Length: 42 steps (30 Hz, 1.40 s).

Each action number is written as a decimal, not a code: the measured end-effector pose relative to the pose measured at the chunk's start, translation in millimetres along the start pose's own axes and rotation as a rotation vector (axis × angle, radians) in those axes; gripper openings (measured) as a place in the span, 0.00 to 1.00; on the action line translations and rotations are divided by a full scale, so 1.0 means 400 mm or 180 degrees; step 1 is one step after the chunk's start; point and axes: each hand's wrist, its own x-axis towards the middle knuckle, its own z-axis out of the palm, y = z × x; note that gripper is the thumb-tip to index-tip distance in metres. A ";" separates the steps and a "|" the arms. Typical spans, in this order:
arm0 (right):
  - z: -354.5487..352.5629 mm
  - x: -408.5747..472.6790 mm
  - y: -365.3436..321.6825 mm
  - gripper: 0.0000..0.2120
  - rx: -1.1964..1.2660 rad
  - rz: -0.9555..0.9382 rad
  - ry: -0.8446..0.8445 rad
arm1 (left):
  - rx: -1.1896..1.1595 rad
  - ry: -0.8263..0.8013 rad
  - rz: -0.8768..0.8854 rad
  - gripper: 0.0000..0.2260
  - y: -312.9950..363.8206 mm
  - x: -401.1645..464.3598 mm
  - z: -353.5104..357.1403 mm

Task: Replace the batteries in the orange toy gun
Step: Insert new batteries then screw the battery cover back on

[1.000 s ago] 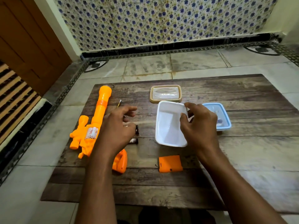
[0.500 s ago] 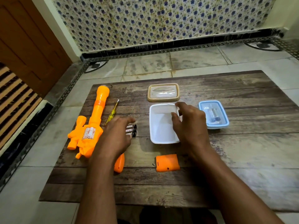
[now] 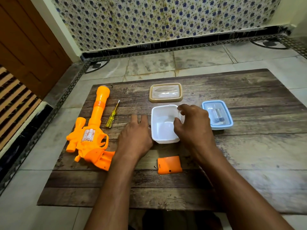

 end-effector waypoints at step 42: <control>-0.038 0.000 0.020 0.19 0.0675 0.0271 -0.0382 | -0.0285 0.0036 0.0537 0.13 0.138 -0.005 -0.044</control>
